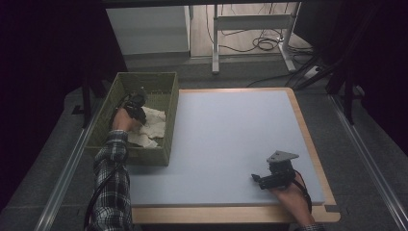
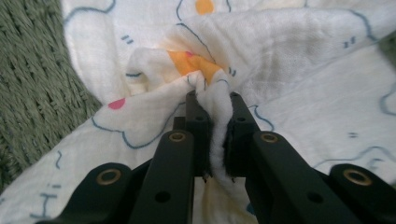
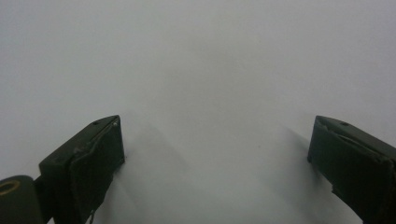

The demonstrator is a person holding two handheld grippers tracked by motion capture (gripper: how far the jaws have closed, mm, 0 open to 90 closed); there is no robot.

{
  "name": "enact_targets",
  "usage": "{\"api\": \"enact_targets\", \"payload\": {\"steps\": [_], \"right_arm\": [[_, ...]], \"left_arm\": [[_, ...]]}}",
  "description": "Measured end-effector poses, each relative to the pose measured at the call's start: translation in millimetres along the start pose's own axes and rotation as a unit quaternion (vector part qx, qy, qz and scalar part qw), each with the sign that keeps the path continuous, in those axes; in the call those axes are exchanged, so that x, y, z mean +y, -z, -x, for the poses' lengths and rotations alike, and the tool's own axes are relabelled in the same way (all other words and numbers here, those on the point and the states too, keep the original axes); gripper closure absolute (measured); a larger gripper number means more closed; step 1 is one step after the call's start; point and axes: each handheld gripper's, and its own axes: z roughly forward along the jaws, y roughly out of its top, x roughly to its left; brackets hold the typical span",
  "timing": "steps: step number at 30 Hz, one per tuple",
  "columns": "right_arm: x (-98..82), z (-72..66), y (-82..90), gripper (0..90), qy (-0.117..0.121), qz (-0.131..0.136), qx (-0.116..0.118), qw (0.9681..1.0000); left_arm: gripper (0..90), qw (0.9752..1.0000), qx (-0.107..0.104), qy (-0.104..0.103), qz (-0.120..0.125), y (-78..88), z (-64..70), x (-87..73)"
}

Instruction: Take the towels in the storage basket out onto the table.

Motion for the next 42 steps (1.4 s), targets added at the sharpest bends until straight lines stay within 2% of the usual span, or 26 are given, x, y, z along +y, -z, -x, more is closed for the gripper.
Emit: {"api": "enact_targets", "payload": {"steps": [2, 3, 4, 7, 8, 9, 11, 12, 16, 17, 19, 23, 24, 25, 26, 29, 33, 35, 40, 41, 42], "right_arm": [[0.0, 0.0, 0.0, 3.8, 0.000, 0.000, 0.000, 1.0000], [0.0, 0.0, 0.0, 3.8, 0.000, 0.000, 0.000, 1.0000], [0.0, 0.0, -0.1, 3.8, 0.000, 0.000, -0.001, 1.0000], [0.0, 0.0, 0.0, 3.8, 0.000, 0.000, 0.000, 1.0000], [0.0, -0.1, -0.1, 3.8, 0.000, 0.000, 0.000, 1.0000], [0.0, -0.1, -0.1, 3.8, 0.000, 0.000, 0.000, 1.0000], [0.0, 0.0, 0.0, 3.8, 0.000, 0.000, 0.000, 1.0000], [0.0, 0.0, 0.0, 3.8, 0.000, 0.000, 0.000, 1.0000], [0.0, 0.0, -0.1, 3.8, 0.000, 0.000, 0.000, 1.0000], [0.0, 0.0, -0.1, 3.8, 0.000, 0.000, 0.000, 1.0000], [0.0, 0.0, 0.0, 3.8, 0.000, 0.000, 0.000, 1.0000], [0.0, -0.1, 0.0, 3.8, 0.000, 0.000, -0.001, 1.0000], [0.0, -0.1, 0.0, 3.8, 0.000, 0.000, -0.001, 1.0000], [0.0, -0.1, 0.0, 3.8, 0.000, 0.000, -0.001, 1.0000], [0.0, -0.1, 0.0, 3.8, 0.000, 0.000, 0.000, 1.0000], [0.0, 0.0, 0.0, 3.8, 0.000, 0.000, -0.001, 1.0000], [0.0, -0.1, 0.0, 3.8, 0.000, 0.000, -0.001, 1.0000], [0.0, -0.1, 0.0, 3.8, 0.000, 0.000, -0.001, 1.0000], [0.0, -0.1, 0.0, 3.8, 0.000, 0.000, -0.001, 1.0000], [0.0, -0.1, 0.0, 3.8, 0.000, 0.000, -0.001, 1.0000], [0.0, -0.1, 0.0, 3.8, 0.000, 0.000, -0.001, 1.0000]], "left_arm": [[83.4, 0.9998, -0.010, 0.001, 0.016, 6.3, -0.8, -1.3], [83.4, 0.9998, -0.010, 0.001, 0.016, 6.3, -0.8, -1.3], [83.5, 0.9994, -0.017, 0.001, 0.030, 11.6, -1.0, -3.2], [83.4, 0.9987, -0.028, 0.001, 0.043, 19.7, -1.9, -6.7], [83.4, 0.9974, -0.043, 0.004, 0.058, 26.0, -3.8, -9.8], [83.4, 0.9974, -0.043, 0.004, 0.058, 26.0, -3.8, -9.8], [83.4, 0.9952, -0.060, 0.005, 0.078, 40.2, -7.3, -15.9], [83.3, 0.9952, -0.060, 0.005, 0.078, 40.2, -7.3, -15.9], [83.3, 0.9912, -0.075, 0.007, 0.108, 62.1, -11.0, -25.3], [83.3, 0.9912, -0.075, 0.007, 0.108, 62.1, -11.0, -25.3], [83.3, 0.9887, -0.083, 0.008, 0.125, 74.1, -12.2, -30.4], [83.1, 0.9870, -0.086, 0.009, 0.136, 84.7, -12.0, -34.3], [83.1, 0.9854, -0.088, 0.009, 0.145, 93.0, -11.5, -37.2], [83.1, 0.9854, -0.088, 0.009, 0.145, 93.0, -11.5, -37.2], [83.1, 0.9846, -0.088, 0.008, 0.151, 100.0, -11.4, -39.2], [83.0, 0.9843, -0.086, 0.005, 0.154, 107.5, -11.1, -41.1], [82.8, 0.9823, -0.088, -0.001, 0.165, 126.5, -8.5, -45.1], [82.8, 0.9821, -0.088, -0.002, 0.167, 129.0, -7.8, -45.5], [82.7, 0.9806, -0.080, -0.013, 0.178, 153.4, -1.1, -48.3], [82.6, 0.9806, -0.080, -0.013, 0.178, 153.4, -1.1, -48.3], [82.6, 0.9801, -0.077, -0.015, 0.182, 162.1, 0.9, -49.3]]}}
